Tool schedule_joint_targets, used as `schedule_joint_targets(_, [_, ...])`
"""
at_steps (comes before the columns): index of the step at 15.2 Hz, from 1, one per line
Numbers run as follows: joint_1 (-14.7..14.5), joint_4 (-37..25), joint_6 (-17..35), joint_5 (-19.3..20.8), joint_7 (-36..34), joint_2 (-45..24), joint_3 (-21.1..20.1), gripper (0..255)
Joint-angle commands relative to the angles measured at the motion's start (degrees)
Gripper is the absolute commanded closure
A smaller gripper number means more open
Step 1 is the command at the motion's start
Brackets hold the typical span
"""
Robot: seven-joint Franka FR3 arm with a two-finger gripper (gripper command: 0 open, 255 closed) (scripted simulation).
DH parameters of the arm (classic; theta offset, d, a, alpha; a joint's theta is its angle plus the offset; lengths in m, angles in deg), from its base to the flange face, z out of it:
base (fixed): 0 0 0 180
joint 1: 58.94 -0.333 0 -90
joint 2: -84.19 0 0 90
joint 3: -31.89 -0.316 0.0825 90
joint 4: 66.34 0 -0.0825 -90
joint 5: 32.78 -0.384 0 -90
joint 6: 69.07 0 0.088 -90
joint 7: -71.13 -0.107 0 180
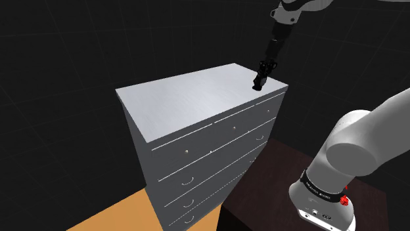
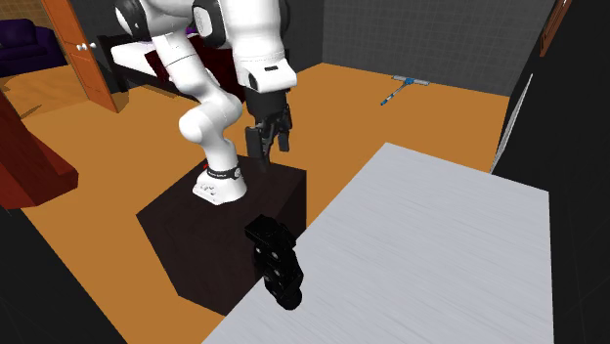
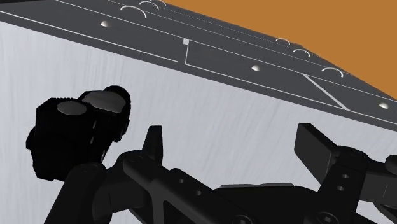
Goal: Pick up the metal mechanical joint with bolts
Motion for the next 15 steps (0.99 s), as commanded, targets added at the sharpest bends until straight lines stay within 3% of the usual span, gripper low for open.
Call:
schedule_joint_targets(1, [-0.1,-2.4,1.3,-1.1,3.2,-3.5,2.9,0])
schedule_joint_targets(6, [-0.3,-9.7,3.2,-6.4,11.6,-13.3,10.1,0])
schedule_joint_targets(10, [0.5,-16.8,3.4,-13.6,19.5,-22.8,15.3,0])
schedule_joint_targets(15, [0.7,-13.4,7.2,-14.0,20.0,-23.3,15.2,0])
